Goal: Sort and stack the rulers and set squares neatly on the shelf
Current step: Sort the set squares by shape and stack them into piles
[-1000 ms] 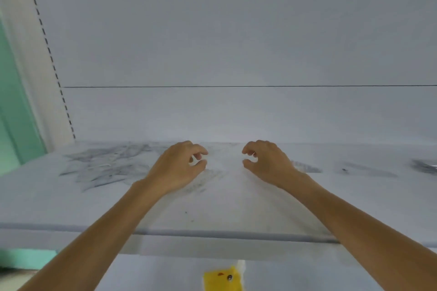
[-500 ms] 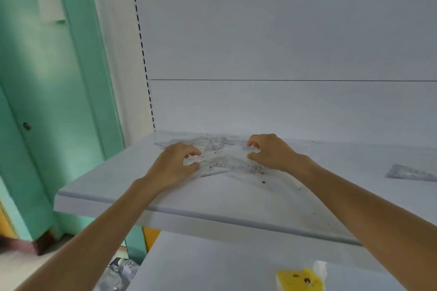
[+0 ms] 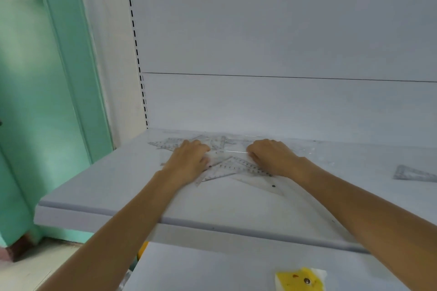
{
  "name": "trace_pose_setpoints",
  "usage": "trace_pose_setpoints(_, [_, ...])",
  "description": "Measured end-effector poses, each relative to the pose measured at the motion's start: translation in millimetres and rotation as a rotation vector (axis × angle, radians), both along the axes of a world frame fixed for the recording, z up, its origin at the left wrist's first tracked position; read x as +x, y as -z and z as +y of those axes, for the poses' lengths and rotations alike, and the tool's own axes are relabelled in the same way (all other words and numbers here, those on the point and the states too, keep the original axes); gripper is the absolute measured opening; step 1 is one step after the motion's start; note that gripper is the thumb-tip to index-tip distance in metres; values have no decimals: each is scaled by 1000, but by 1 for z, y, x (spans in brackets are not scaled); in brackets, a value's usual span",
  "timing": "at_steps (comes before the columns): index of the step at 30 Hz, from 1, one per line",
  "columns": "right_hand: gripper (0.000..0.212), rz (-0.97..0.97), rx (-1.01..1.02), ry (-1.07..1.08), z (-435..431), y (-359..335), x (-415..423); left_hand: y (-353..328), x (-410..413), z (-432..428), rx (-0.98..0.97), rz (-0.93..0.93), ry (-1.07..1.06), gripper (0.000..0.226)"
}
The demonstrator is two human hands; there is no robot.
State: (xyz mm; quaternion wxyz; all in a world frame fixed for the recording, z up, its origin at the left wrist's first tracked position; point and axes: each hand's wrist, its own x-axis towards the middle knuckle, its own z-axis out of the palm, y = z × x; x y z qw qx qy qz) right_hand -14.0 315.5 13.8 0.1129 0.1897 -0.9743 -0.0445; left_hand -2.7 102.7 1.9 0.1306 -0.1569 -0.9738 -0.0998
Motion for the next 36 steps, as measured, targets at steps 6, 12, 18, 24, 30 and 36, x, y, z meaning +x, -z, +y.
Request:
trace_pose_setpoints(6, [21,111,-114,26,-1,-4,-5,-2,3,0,-45,-43,-22,19])
trace_pose_setpoints(12, [18,314,-309,-71,2,-12,-3,-10,12,-14,-139,-98,-89,32])
trace_pose_setpoints(18, [27,444,-258,-132,3,-21,12,-19,32,-35,-83,-38,-108,40])
trace_pose_setpoints(24, [36,423,-306,-35,39,-14,30,-22,54,-20,51,62,-58,38])
trace_pose_setpoints(30, [35,412,-324,225,142,-19,72,-21,47,60,176,58,184,37])
trace_pose_setpoints(36, [35,380,-377,526,275,-12,138,-20,48,193,333,17,378,33])
